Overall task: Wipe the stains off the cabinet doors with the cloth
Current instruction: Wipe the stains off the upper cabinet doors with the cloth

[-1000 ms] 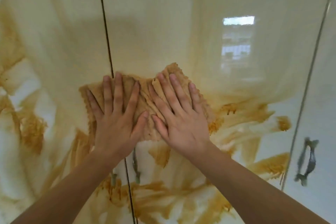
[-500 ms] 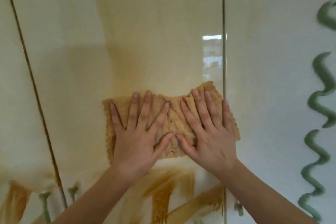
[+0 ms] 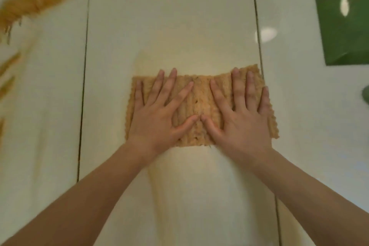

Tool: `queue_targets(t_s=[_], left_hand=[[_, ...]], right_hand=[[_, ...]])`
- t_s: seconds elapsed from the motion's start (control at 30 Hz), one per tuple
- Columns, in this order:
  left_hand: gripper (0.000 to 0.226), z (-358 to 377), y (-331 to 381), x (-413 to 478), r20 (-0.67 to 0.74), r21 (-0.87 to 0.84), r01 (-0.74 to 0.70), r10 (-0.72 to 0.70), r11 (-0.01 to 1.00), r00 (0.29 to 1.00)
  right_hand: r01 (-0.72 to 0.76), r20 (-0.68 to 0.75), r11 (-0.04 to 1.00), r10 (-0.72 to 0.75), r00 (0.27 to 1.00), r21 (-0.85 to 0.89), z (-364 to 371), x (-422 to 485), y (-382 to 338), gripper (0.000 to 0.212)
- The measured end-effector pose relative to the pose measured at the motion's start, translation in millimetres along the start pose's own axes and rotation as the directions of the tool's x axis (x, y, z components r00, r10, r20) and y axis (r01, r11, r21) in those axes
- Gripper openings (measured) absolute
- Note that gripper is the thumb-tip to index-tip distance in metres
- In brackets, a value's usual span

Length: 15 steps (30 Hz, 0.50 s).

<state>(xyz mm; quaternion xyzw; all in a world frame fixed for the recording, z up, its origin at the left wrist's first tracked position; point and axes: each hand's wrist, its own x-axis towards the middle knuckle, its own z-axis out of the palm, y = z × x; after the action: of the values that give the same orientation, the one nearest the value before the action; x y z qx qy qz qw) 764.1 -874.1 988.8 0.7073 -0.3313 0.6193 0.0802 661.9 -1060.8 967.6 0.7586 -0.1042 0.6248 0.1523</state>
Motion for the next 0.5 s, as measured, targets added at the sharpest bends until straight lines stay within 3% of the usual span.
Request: queue_targets(t_s=[0.2, 0.5], left_hand=[[0.076, -28, -67, 86, 0.017, -0.017, 0.054, -0.054, 0.998, 0.998], [0.076, -63, -234, 180, -0.048, 0.016, -0.046, 0.046, 0.999, 0.998]], right_hand=[[-0.039, 0.020, 0.999, 0.039, 0.999, 0.015, -15, 116, -32, 0.077], [-0.173, 0.025, 0.984, 0.172, 0.985, 0.035, -17, 254, -151, 0.078]])
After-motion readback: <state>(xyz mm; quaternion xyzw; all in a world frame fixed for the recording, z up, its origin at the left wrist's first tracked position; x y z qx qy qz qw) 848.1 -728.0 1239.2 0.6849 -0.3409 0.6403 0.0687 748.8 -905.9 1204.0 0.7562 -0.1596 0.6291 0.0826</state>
